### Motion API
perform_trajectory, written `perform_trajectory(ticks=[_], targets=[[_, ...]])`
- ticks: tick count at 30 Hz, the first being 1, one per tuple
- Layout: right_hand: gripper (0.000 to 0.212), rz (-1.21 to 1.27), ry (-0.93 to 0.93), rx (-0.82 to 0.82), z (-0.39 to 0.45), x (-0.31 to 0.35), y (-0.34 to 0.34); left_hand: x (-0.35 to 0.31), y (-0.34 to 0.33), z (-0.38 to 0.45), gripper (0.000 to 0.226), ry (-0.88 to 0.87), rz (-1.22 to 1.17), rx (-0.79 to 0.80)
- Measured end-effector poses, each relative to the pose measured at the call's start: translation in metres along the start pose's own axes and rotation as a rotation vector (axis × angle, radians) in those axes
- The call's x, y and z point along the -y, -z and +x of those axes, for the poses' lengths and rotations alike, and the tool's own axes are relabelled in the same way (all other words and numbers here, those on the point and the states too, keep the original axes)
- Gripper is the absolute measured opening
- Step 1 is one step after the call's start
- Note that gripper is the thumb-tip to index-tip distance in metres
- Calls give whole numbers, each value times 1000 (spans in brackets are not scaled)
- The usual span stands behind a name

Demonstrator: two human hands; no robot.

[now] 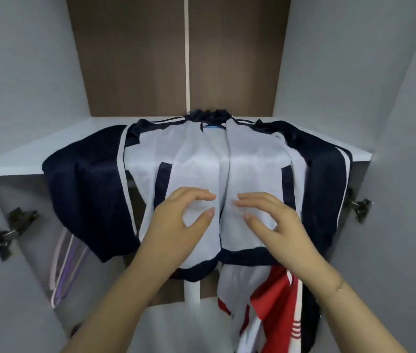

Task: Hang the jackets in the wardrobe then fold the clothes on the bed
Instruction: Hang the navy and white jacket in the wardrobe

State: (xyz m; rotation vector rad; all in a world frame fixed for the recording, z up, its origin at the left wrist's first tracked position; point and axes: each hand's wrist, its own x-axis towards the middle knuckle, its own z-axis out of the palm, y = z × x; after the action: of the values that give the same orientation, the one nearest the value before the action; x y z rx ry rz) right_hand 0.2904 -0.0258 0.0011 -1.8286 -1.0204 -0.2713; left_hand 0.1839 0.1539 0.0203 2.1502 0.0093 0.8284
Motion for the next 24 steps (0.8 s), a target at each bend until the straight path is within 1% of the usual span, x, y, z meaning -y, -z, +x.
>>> perform_trajectory(ticks=[3, 5, 8, 10, 12, 14, 16, 17, 20, 22, 23, 24], targets=[[27, 165, -208, 26, -44, -22, -32, 25, -32, -42, 14, 293, -201, 58], [25, 203, -313, 21, -60, -38, -49, 43, -52, -61, 15, 451, -349, 79], [22, 305, -473, 4, -75, -58, -68, 67, -83, -82, 17, 643, -509, 54], [20, 425, -625, -47, -85, -73, -78, 79, -100, -87, 17, 846, -721, -5], [20, 523, -777, -103, -92, -88, -87, 88, -115, -87, 18, 986, -872, -18], [21, 600, -882, -125, -94, -100, -93, 92, -122, -81, 27, 1039, -924, 7], [27, 703, -933, -130, -92, -106, -98, 92, -126, -74, 22, 983, -988, 12], [31, 758, -934, -128, -90, -109, -101, 90, -127, -70, 21, 954, -1001, -16], [36, 928, -874, -71, -81, -114, -105, 92, -125, -66, 38, 977, -1052, -148], [31, 1071, -843, -55, -76, -115, -108, 97, -121, -71, 44, 1004, -1160, -156], [25, 1128, -840, -57, -75, -115, -109, 99, -117, -76, 44, 1010, -1203, -173], [26, 1164, -836, -64, -74, -115, -111, 102, -113, -80, 42, 1005, -1233, -201]])
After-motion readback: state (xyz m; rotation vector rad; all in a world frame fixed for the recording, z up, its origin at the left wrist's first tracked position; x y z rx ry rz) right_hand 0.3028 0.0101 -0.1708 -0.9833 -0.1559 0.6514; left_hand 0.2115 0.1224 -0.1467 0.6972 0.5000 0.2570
